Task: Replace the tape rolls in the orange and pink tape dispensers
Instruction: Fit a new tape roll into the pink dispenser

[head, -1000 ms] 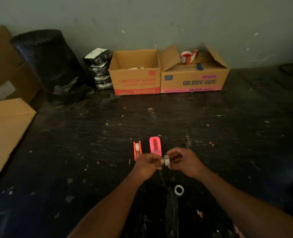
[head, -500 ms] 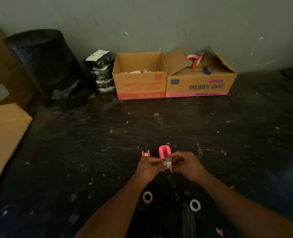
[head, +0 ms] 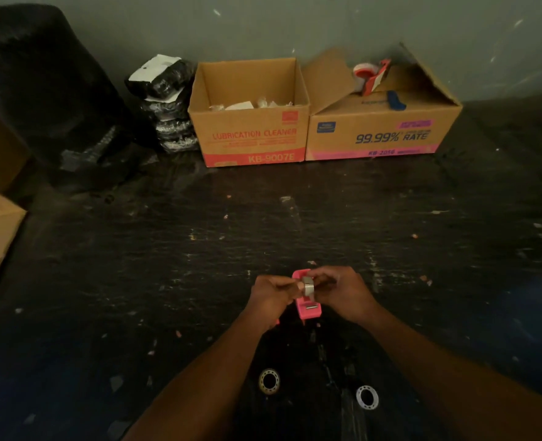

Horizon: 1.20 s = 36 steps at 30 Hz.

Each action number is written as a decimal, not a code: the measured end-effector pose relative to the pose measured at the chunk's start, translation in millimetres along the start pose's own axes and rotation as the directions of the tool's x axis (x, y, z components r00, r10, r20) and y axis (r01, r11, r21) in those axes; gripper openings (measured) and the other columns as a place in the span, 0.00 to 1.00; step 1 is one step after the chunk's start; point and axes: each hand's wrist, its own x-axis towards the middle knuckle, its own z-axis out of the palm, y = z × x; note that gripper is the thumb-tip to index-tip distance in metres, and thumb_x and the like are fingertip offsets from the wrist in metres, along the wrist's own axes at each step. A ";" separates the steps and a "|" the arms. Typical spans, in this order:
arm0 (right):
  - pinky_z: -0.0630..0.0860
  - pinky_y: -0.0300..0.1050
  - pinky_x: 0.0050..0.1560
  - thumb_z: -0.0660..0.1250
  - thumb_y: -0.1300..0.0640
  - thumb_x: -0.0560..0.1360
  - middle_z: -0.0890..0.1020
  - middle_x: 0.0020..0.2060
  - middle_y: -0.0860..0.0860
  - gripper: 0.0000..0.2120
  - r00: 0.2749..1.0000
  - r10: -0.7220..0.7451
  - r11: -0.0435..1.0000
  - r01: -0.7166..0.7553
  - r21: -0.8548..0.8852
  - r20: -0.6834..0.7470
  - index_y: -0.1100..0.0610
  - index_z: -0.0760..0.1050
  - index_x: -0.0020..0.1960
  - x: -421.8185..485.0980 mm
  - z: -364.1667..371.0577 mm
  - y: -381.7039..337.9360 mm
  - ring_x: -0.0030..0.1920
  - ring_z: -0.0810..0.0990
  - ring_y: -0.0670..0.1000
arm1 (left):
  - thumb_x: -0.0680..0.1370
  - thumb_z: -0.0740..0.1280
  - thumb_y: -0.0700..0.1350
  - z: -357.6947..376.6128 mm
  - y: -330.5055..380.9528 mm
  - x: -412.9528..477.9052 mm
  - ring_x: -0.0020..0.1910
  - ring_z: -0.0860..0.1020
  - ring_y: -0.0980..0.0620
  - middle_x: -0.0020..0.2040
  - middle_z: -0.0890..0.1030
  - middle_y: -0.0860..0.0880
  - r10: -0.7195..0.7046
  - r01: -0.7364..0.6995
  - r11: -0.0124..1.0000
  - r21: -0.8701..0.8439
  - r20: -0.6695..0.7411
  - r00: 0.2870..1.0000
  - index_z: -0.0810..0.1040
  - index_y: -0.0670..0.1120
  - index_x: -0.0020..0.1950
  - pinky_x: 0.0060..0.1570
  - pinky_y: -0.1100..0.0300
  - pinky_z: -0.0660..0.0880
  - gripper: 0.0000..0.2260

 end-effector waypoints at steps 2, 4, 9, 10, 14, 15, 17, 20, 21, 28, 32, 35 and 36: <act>0.81 0.42 0.50 0.78 0.68 0.64 0.88 0.41 0.45 0.21 1.000 0.013 1.000 -0.013 0.012 -0.006 0.44 0.84 0.47 4.5 1.8 5.6 0.44 0.86 0.42 | 0.76 0.74 0.41 0.0 -2.1 7.1 0.55 0.84 0.49 0.51 0.88 0.47 -0.030 0.030 1.000 -0.007 0.008 1.000 0.87 0.47 0.52 0.59 0.54 0.79 0.06; 0.82 0.46 0.52 0.79 0.68 0.63 0.88 0.42 0.47 0.20 1.000 0.016 1.000 -0.016 0.026 -0.019 0.45 0.84 0.46 8.1 3.2 12.1 0.45 0.86 0.45 | 0.76 0.74 0.42 0.9 -5.9 13.0 0.55 0.85 0.48 0.51 0.88 0.47 -0.039 0.039 0.999 0.000 0.021 0.999 0.87 0.47 0.52 0.61 0.51 0.79 0.06; 0.82 0.53 0.55 0.80 0.65 0.63 0.88 0.45 0.51 0.17 0.998 0.065 0.998 -0.065 0.015 0.001 0.52 0.86 0.49 12.0 3.7 19.0 0.49 0.86 0.52 | 0.76 0.73 0.41 4.7 -17.0 21.3 0.57 0.85 0.46 0.53 0.88 0.44 -0.032 0.032 0.999 -0.015 0.040 0.999 0.86 0.42 0.57 0.59 0.55 0.80 0.10; 0.83 0.54 0.55 0.80 0.64 0.63 0.88 0.45 0.51 0.16 0.997 0.071 0.997 -0.071 0.015 0.002 0.52 0.86 0.49 12.1 3.8 20.0 0.48 0.87 0.52 | 0.76 0.74 0.41 5.3 -18.4 22.3 0.57 0.85 0.46 0.53 0.88 0.44 -0.028 0.028 1.000 -0.012 0.044 0.999 0.86 0.42 0.57 0.59 0.55 0.80 0.10; 0.83 0.51 0.54 0.81 0.63 0.63 0.89 0.43 0.48 0.16 0.997 0.077 0.997 -0.078 0.013 0.007 0.45 0.85 0.43 11.7 7.7 20.0 0.47 0.87 0.49 | 0.75 0.74 0.42 6.1 -23.0 25.8 0.55 0.86 0.48 0.51 0.88 0.46 -0.022 0.021 1.000 0.018 0.030 0.999 0.86 0.42 0.56 0.60 0.55 0.80 0.10; 0.83 0.49 0.53 0.81 0.63 0.63 0.88 0.43 0.47 0.16 0.997 0.077 0.997 -0.077 0.007 0.005 0.44 0.84 0.43 12.2 8.9 20.3 0.46 0.86 0.47 | 0.76 0.74 0.42 6.2 -23.1 25.7 0.55 0.85 0.47 0.52 0.88 0.45 -0.019 0.018 1.000 0.017 0.024 1.000 0.86 0.41 0.56 0.57 0.58 0.81 0.10; 0.82 0.45 0.52 0.81 0.63 0.63 0.88 0.42 0.46 0.16 0.997 0.082 0.997 -0.082 0.008 -0.002 0.44 0.84 0.43 13.1 10.8 20.4 0.44 0.85 0.44 | 0.76 0.73 0.41 6.5 -23.8 25.1 0.55 0.85 0.46 0.52 0.88 0.43 -0.012 0.012 1.000 -0.001 0.016 1.000 0.86 0.40 0.57 0.53 0.61 0.81 0.11; 0.80 0.40 0.52 0.81 0.58 0.64 0.88 0.43 0.45 0.14 0.997 0.074 0.997 -0.074 -0.034 -0.009 0.47 0.86 0.47 16.4 11.6 19.6 0.46 0.85 0.42 | 0.77 0.73 0.41 8.0 -24.4 23.3 0.54 0.85 0.47 0.52 0.88 0.44 0.003 -0.003 1.000 -0.007 -0.014 1.000 0.86 0.42 0.57 0.53 0.59 0.81 0.09; 0.79 0.39 0.51 0.81 0.57 0.64 0.88 0.44 0.45 0.14 0.998 0.067 0.996 -0.067 -0.062 -0.008 0.48 0.86 0.48 17.6 11.5 18.9 0.46 0.85 0.42 | 0.77 0.73 0.41 8.5 -24.8 23.2 0.54 0.85 0.47 0.52 0.88 0.43 0.012 -0.012 1.000 0.008 -0.031 0.999 0.86 0.42 0.57 0.54 0.57 0.81 0.10; 0.80 0.43 0.54 0.80 0.56 0.66 0.87 0.46 0.48 0.16 0.999 0.053 0.979 -0.049 -0.196 0.013 0.50 0.84 0.53 21.9 7.3 16.8 0.47 0.85 0.46 | 0.79 0.66 0.34 9.1 -21.3 21.4 0.52 0.85 0.49 0.54 0.87 0.45 0.028 -0.020 0.991 0.134 -0.059 0.998 0.84 0.42 0.58 0.42 0.68 0.78 0.12; 0.79 0.45 0.55 0.79 0.57 0.67 0.87 0.46 0.48 0.16 0.999 0.030 0.969 -0.026 -0.246 0.014 0.51 0.84 0.54 23.9 7.0 17.1 0.48 0.84 0.48 | 0.78 0.66 0.34 7.0 -15.9 21.0 0.41 0.80 0.60 0.46 0.85 0.52 0.088 -0.084 0.953 0.292 0.002 0.996 0.85 0.45 0.58 0.43 0.65 0.75 0.13; 0.79 0.46 0.56 0.78 0.58 0.68 0.84 0.45 0.46 0.15 0.999 0.033 0.962 -0.029 -0.272 0.011 0.53 0.83 0.54 25.5 8.3 17.6 0.48 0.83 0.47 | 0.79 0.64 0.33 7.4 -16.1 23.4 0.43 0.81 0.59 0.50 0.87 0.49 0.106 -0.101 0.938 0.331 0.002 0.994 0.85 0.45 0.58 0.49 0.62 0.79 0.14; 0.79 0.47 0.56 0.77 0.59 0.68 0.84 0.44 0.45 0.14 0.999 0.037 0.962 -0.034 -0.272 0.008 0.54 0.84 0.54 26.4 9.0 18.4 0.48 0.82 0.47 | 0.79 0.63 0.34 8.0 -16.7 24.2 0.43 0.81 0.58 0.51 0.87 0.48 0.112 -0.105 0.936 0.335 -0.002 0.994 0.86 0.46 0.57 0.52 0.59 0.80 0.14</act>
